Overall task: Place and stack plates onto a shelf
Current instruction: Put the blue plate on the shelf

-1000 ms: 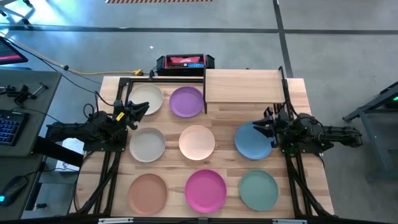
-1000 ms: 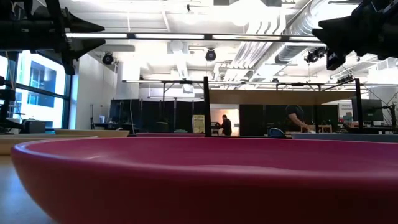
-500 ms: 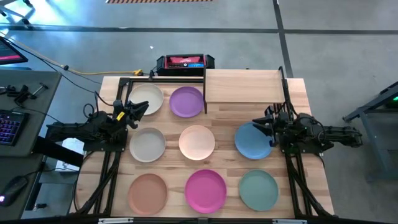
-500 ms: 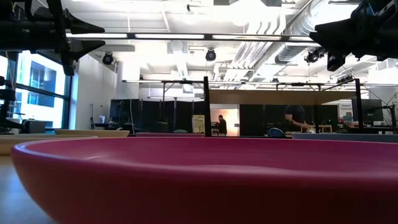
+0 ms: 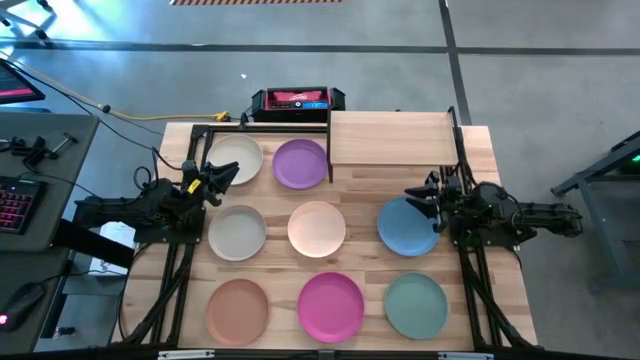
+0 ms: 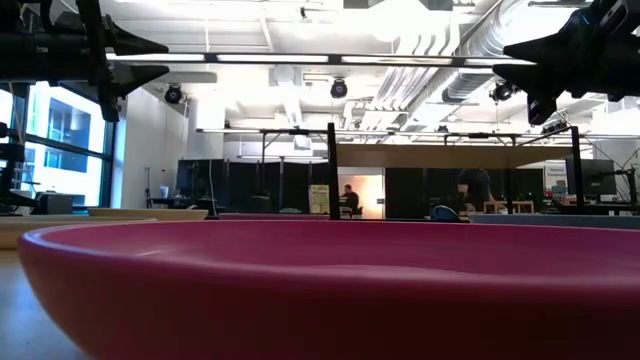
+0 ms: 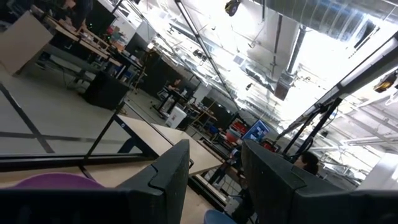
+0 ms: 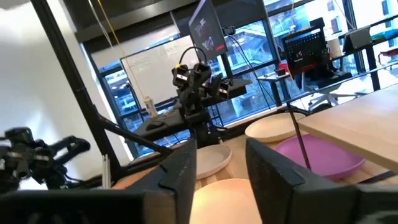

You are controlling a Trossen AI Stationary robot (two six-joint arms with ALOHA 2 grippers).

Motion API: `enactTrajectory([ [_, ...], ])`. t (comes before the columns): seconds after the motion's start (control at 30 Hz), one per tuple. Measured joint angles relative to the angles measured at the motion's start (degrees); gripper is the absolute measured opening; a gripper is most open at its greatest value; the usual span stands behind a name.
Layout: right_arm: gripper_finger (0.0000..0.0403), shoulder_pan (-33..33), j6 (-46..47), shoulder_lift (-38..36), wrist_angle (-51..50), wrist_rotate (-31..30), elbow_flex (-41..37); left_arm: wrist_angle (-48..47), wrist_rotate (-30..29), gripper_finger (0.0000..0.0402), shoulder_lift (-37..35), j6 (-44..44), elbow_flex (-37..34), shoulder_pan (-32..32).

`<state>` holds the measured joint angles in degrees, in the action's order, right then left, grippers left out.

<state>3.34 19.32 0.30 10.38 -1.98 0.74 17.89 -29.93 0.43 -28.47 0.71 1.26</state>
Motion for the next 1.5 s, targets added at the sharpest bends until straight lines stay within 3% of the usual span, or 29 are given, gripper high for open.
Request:
enactTrajectory([
  [0.17, 0.0175, 0.01, -0.09, 0.02, 4.02, 0.43, 0.01, 0.2, -0.24, 0.0138, 0.0, -1.56, 0.0, 0.0],
  [0.23, 0.0183, 0.01, -0.32, 0.02, 9.21, 3.52, 0.03, 0.97, -0.36, 0.0138, 0.0, -4.37, 0.0, 0.0],
  [0.37, 0.0183, -0.01, -0.93, 0.0, 17.77, 8.0, 0.07, 3.71, 0.23, 0.0138, -0.02, -7.04, 0.04, 0.0],
  [0.47, 0.0176, -0.01, -0.93, 0.04, 17.13, 8.09, 1.45, 5.96, 1.14, 0.0138, 0.0, -7.02, 0.06, 0.0],
  [0.63, 0.0169, -0.01, -1.78, 2.11, 7.59, 7.59, 8.21, 5.91, 1.92, 0.0138, 1.32, -4.29, 2.97, 0.0],
  [0.87, 0.0172, -0.01, -4.98, 9.2, -14.19, 5.49, 22.3, 4.54, 4.45, 0.0138, 7.86, 3.62, 11.65, 0.0],
  [1.23, 0.0172, -0.01, -0.54, 22.68, -39.44, 6.9, 41.51, -15.83, 7.5, 0.0138, 23.49, 5.18, 30.53, 0.0],
  [1.5, 0.0172, -0.01, 5.42, 32.09, -49.56, 12.74, 48.32, -21.07, 11.37, 0.0138, 30.77, 7.64, 37.46, 0.0],
])
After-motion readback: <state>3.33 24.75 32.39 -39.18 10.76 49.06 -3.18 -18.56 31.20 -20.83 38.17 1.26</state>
